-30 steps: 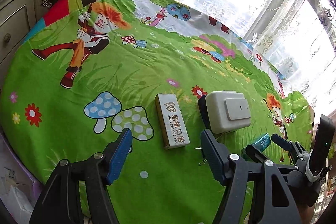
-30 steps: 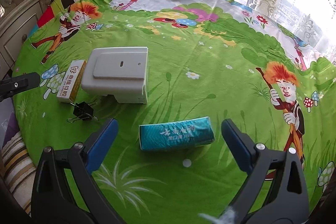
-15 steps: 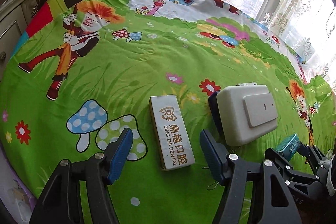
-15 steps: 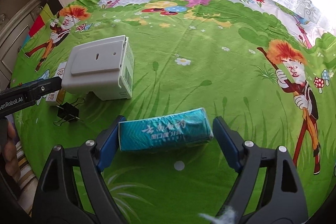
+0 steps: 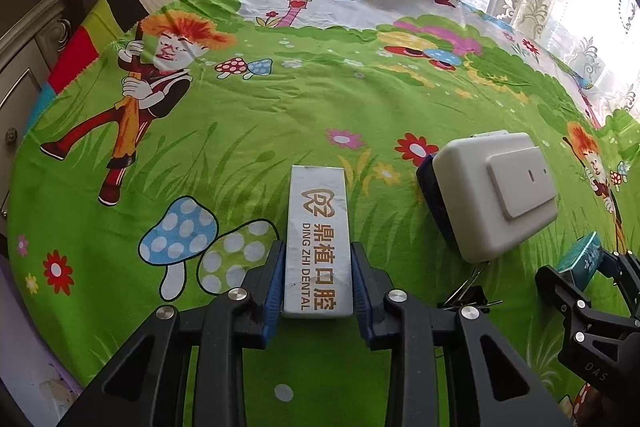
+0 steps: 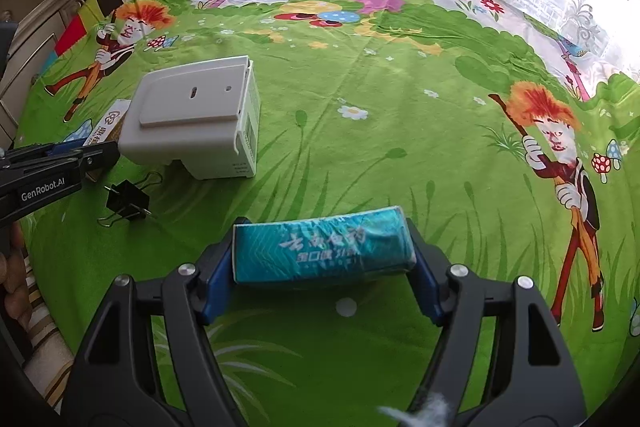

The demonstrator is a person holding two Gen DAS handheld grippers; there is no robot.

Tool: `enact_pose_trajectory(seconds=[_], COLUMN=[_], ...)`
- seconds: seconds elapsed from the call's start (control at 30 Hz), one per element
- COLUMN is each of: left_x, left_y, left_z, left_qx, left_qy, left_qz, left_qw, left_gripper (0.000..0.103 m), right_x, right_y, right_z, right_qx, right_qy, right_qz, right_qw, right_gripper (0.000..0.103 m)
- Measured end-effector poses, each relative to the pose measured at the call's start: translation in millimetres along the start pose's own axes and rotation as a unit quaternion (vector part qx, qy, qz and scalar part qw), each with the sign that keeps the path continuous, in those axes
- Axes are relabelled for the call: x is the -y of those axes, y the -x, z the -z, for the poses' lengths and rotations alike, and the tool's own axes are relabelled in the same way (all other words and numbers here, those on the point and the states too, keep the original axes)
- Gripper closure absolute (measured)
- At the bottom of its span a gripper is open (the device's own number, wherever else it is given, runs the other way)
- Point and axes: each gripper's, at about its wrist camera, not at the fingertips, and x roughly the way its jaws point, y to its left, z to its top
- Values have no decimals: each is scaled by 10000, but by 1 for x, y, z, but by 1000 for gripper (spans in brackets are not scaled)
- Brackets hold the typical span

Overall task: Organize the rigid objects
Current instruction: 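Grasp the teal box with right tool while left tool grasps the 'DING ZHI DENTAL' box, then carry teal box and 'DING ZHI DENTAL' box into the purple box and release both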

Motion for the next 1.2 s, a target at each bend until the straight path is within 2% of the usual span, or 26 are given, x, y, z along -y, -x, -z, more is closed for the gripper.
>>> enact_pose_trajectory(seconds=[0.13,0.47,0.7,0.83,1.07,1.2], left_x=[-2,-27,-42,-53,-79,-89], left_y=[4,20,36,49,64,72], left_z=[6,26,40,53,77,90], left_qx=[43,50,114,159,163,162], left_qy=[45,521,817,1019,1465,1622], left_qz=[42,222,507,763,1281,1623], left_qw=[10000,9984,9953,9917,9807,9732], left_gripper=[71,71,71,71,71,71], right_x=[-1,-7,-16,-25,-44,-50], right_y=[1,7,14,19,37,49], right_z=[2,9,16,23,35,43], right_qx=[-15,-91,-186,-257,-346,-420], right_qy=[-15,-37,-30,-4,-10,-223], right_qz=[10,4,-6,28,-13,-200], right_qw=[10000,10000,9998,9997,9994,9987], right_gripper=[27,27,27,27,27,27])
